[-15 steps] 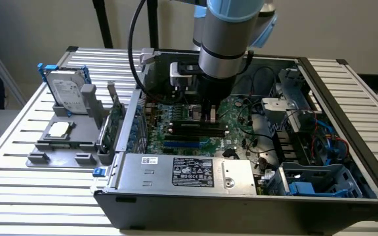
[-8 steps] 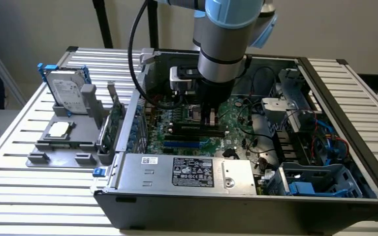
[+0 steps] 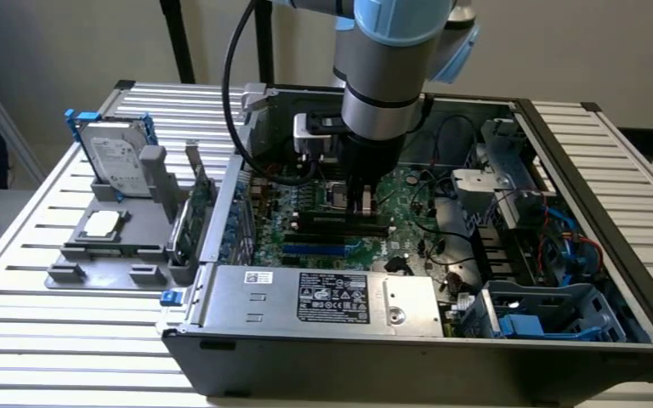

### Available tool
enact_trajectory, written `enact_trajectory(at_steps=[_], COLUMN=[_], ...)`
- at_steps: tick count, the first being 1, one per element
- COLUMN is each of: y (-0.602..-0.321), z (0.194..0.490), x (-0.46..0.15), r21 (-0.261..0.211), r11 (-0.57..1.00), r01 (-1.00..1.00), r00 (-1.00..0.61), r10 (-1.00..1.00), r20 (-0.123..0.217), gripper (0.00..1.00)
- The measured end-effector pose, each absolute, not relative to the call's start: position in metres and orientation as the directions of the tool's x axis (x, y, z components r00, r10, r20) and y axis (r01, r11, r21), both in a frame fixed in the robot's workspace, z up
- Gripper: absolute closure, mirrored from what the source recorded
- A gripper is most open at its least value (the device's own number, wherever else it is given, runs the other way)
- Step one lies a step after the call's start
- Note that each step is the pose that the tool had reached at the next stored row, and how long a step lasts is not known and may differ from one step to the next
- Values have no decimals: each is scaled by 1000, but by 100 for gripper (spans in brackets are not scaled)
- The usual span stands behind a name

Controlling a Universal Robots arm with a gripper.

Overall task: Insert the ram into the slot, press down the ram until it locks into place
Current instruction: 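Insert the ram into the slot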

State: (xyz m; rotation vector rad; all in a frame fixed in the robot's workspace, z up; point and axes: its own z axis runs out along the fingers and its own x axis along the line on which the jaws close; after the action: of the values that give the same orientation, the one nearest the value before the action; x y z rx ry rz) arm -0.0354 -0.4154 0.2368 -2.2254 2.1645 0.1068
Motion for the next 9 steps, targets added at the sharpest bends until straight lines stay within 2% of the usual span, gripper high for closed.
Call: enact_trajectory(at_steps=[9], y=[-413], z=[234], x=[-35], r21=[23], r11=[-28], r01=[-999], r00=[27], r10=[-998], r20=[-58], gripper=[87])
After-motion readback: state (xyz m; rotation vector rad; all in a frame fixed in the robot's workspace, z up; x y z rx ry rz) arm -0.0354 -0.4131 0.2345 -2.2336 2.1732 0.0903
